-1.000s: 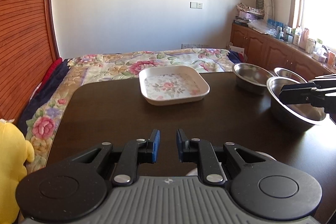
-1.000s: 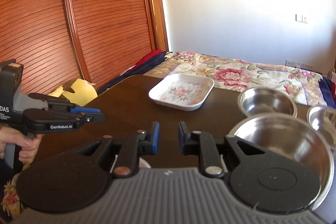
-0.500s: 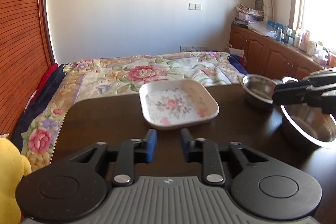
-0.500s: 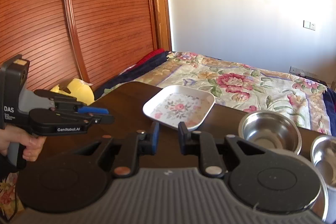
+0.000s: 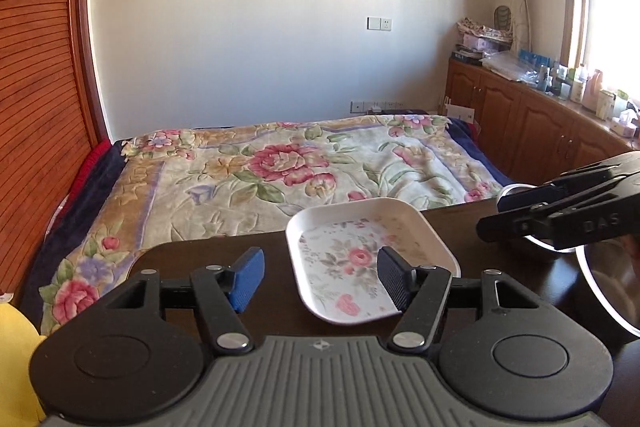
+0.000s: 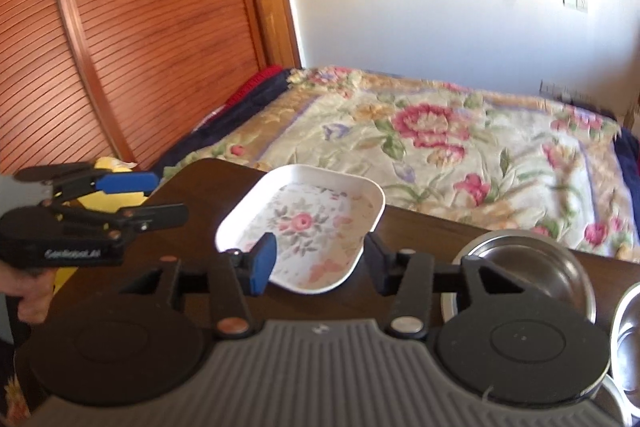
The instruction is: Organize plates and bowls
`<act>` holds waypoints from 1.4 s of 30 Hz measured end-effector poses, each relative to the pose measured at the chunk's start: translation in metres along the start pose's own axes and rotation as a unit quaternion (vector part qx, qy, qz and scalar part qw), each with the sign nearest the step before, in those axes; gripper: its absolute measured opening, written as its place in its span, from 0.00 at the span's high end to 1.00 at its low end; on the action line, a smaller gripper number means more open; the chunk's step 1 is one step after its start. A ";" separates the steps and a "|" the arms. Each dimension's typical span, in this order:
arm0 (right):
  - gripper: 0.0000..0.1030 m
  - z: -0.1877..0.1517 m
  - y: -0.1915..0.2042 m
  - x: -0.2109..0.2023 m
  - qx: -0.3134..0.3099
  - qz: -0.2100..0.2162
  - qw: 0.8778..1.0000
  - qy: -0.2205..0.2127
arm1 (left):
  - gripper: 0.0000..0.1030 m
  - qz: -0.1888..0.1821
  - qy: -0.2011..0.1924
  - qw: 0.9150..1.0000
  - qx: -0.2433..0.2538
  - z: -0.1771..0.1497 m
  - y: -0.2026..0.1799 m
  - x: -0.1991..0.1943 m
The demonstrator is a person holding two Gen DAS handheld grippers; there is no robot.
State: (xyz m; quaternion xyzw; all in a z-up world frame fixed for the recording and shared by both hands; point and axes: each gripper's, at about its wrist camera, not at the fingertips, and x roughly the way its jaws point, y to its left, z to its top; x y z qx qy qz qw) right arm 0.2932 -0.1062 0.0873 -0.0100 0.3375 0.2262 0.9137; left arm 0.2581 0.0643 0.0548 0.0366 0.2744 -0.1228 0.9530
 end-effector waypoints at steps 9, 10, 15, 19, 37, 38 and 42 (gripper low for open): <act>0.52 0.005 -0.017 0.046 0.030 -0.022 0.998 0.047 | 0.48 -0.009 0.035 0.999 -0.024 -0.008 0.017 0.045; 0.52 0.006 -0.019 0.050 0.031 -0.023 0.998 0.052 | 0.52 -0.008 0.038 0.999 -0.025 -0.010 0.019 0.049; 0.52 0.008 -0.025 0.067 0.034 -0.022 0.996 0.076 | 0.59 -0.013 0.053 0.998 -0.032 -0.012 0.023 0.066; 0.67 0.010 -0.029 0.075 0.042 -0.032 0.995 0.082 | 0.65 -0.006 0.065 0.997 -0.038 -0.012 0.024 0.080; 0.81 0.023 -0.031 0.094 0.014 -0.042 0.992 0.115 | 0.84 -0.019 0.081 0.996 -0.031 -0.012 0.023 0.095; 0.81 0.023 -0.030 0.095 0.011 -0.041 0.992 0.118 | 0.87 -0.021 0.081 0.996 -0.030 -0.012 0.022 0.095; 0.81 0.020 -0.024 0.101 0.001 -0.022 0.989 0.143 | 0.87 -0.013 0.085 0.996 -0.022 -0.012 0.017 0.092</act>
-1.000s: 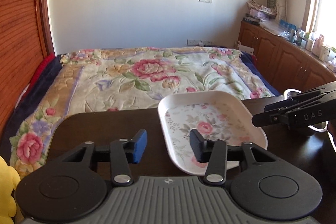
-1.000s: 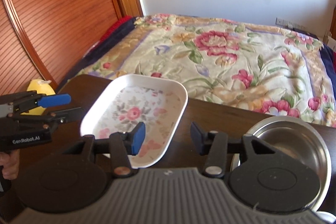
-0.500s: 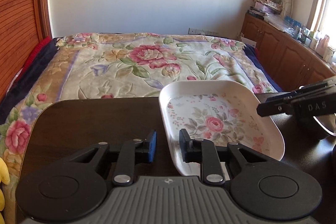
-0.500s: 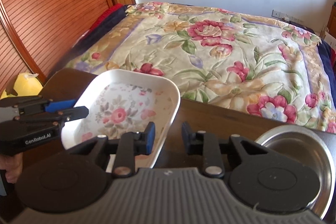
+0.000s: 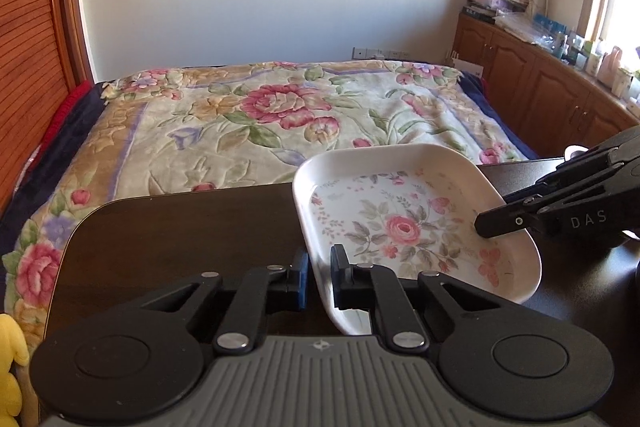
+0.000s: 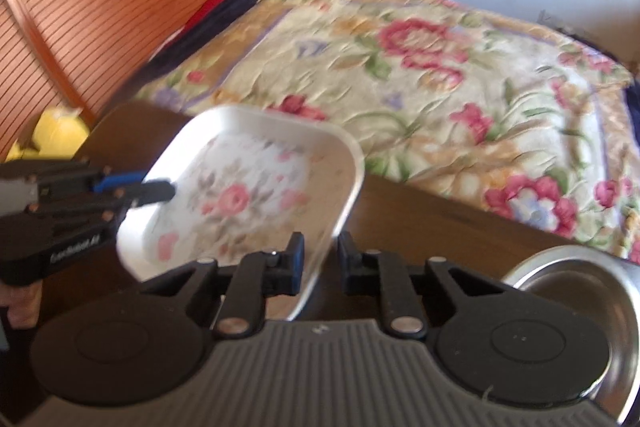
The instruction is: Organize plates and bowls
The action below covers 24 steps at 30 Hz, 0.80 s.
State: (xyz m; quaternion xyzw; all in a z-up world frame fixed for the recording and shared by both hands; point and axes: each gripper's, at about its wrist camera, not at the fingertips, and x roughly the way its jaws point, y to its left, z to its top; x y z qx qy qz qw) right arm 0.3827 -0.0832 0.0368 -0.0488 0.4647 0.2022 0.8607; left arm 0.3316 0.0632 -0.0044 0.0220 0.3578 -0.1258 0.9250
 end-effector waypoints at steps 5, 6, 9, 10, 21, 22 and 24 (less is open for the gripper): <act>0.81 -0.003 0.002 -0.004 0.003 -0.001 1.000 -0.003 | 0.88 -0.015 0.003 1.000 -0.018 -0.003 0.004 -0.011; 0.81 -0.004 0.002 -0.006 0.003 0.000 1.000 -0.006 | 0.88 -0.016 0.001 1.000 -0.018 -0.003 0.004 -0.014; 0.81 -0.007 0.003 -0.014 0.008 0.007 1.000 -0.014 | 0.88 -0.012 -0.003 1.000 -0.014 -0.003 0.000 -0.026; 0.81 -0.008 0.004 -0.017 0.007 0.008 1.000 -0.017 | 0.88 -0.009 -0.007 1.000 -0.011 -0.003 -0.002 -0.031; 0.81 -0.026 0.022 -0.067 -0.002 0.023 0.998 -0.053 | 0.88 -0.003 -0.033 0.999 0.006 -0.010 -0.020 -0.094; 0.81 -0.029 0.024 -0.072 -0.005 0.023 0.998 -0.055 | 0.87 -0.002 -0.035 0.999 0.010 -0.012 -0.023 -0.099; 0.81 -0.034 0.026 -0.080 -0.006 0.025 0.998 -0.059 | 0.87 0.002 -0.033 0.999 0.021 -0.017 -0.028 -0.106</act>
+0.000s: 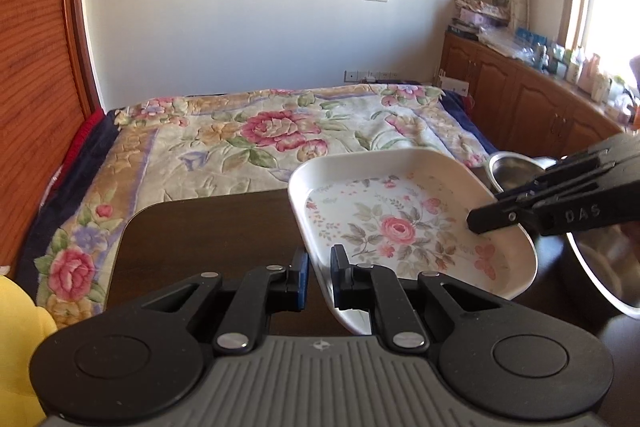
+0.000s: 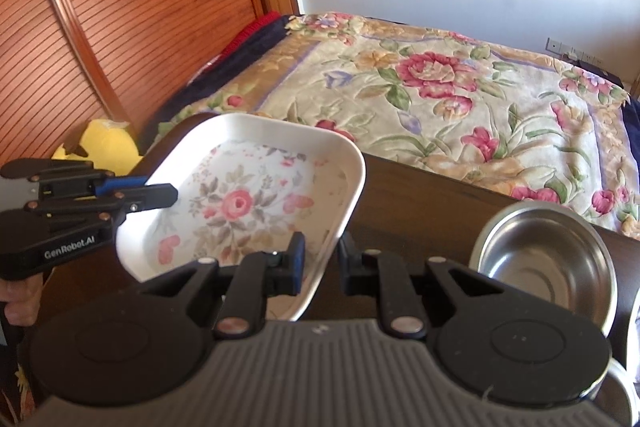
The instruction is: Organize plates and bowls
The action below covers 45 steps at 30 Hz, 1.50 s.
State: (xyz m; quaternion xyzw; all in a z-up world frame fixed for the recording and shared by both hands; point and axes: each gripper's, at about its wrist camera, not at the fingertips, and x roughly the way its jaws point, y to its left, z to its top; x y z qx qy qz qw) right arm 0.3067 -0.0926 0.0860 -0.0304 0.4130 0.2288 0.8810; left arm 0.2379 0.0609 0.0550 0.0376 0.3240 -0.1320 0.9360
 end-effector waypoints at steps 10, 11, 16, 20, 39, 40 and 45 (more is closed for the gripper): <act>0.81 -0.029 0.015 -0.028 -0.010 0.002 1.000 -0.007 | 0.87 0.002 0.000 1.000 0.016 -0.022 -0.016 -0.033; 0.81 -0.033 0.016 -0.030 -0.010 0.003 1.000 -0.006 | 0.87 0.003 0.001 1.000 0.016 -0.026 -0.017 -0.035; 0.81 -0.053 0.023 -0.036 -0.014 0.011 1.000 0.001 | 0.87 0.003 0.012 1.000 0.015 -0.044 -0.021 -0.044; 0.81 -0.066 0.027 -0.041 -0.015 0.016 1.000 0.004 | 0.87 0.003 0.018 1.000 0.015 -0.055 -0.028 -0.051; 0.81 -0.115 0.032 -0.075 -0.005 0.028 1.000 -0.007 | 0.87 -0.020 0.012 1.000 0.014 -0.087 -0.058 -0.094; 0.81 -0.117 0.033 -0.076 -0.007 0.028 1.000 -0.008 | 0.87 -0.022 0.012 1.000 0.013 -0.090 -0.057 -0.095; 0.81 -0.125 0.038 -0.081 -0.018 0.027 0.999 -0.011 | 0.87 -0.026 0.015 1.000 0.004 -0.099 -0.055 -0.099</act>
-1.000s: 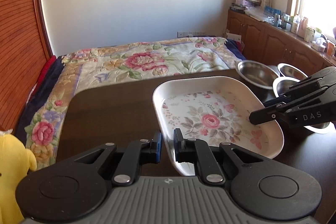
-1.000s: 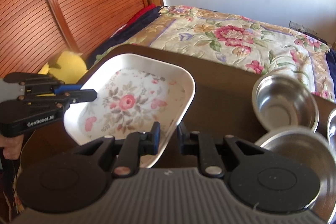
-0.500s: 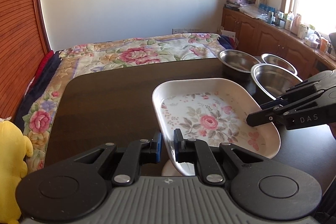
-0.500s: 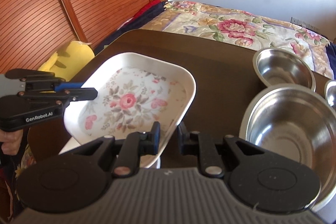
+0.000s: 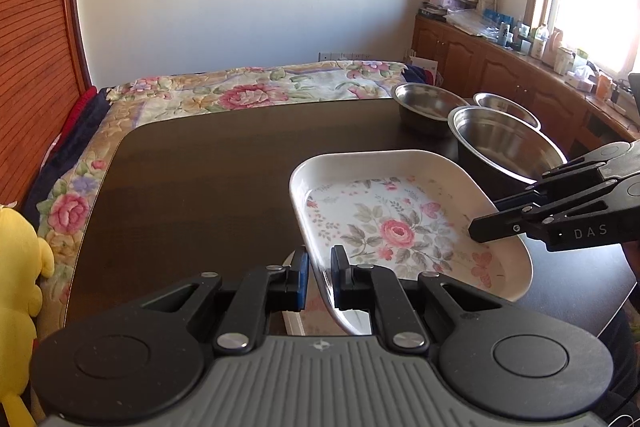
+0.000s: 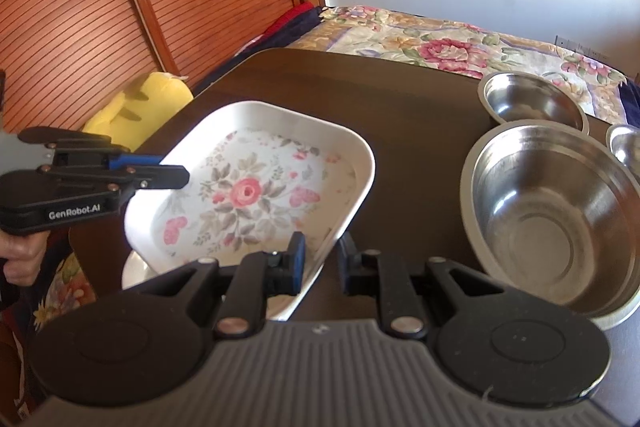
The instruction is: Organize plates and bowls
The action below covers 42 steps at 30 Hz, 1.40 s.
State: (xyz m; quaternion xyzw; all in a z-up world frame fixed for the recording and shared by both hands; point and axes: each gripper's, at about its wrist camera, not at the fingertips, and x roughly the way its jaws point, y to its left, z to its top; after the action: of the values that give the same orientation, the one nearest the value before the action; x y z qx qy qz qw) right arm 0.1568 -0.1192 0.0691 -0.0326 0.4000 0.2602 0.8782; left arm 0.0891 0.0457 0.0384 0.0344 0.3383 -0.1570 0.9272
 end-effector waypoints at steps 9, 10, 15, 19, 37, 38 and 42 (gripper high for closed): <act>0.81 -0.011 0.007 -0.006 -0.012 0.010 1.000 -0.009 | 0.87 -0.004 -0.011 1.000 -0.015 -0.013 0.003 -0.016; 0.81 -0.013 0.007 -0.007 -0.011 0.011 1.000 -0.009 | 0.87 -0.005 -0.011 1.000 -0.017 -0.014 0.003 -0.018; 0.81 -0.018 0.010 -0.011 -0.015 0.011 1.000 -0.016 | 0.87 -0.012 -0.006 0.999 -0.029 -0.026 0.004 -0.019; 0.81 -0.023 0.014 -0.012 -0.023 0.007 1.000 -0.016 | 0.87 -0.018 -0.001 0.999 -0.040 -0.034 0.007 -0.018; 0.81 -0.031 0.021 -0.006 -0.019 -0.007 0.999 -0.025 | 0.87 -0.009 0.006 0.999 -0.042 -0.039 0.008 -0.009; 0.81 -0.031 0.022 -0.005 -0.017 -0.006 1.000 -0.024 | 0.87 -0.008 0.005 0.999 -0.041 -0.039 0.008 -0.008; 0.81 -0.033 0.023 -0.004 -0.020 -0.008 0.999 -0.028 | 0.87 -0.003 0.005 0.999 -0.039 -0.040 0.008 -0.007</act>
State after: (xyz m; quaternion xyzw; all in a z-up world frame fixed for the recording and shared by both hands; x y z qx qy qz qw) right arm 0.1211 -0.1102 0.0524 -0.0459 0.3702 0.2614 0.8902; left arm 0.0621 0.0619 0.0118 -0.0020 0.3489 -0.1468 0.9256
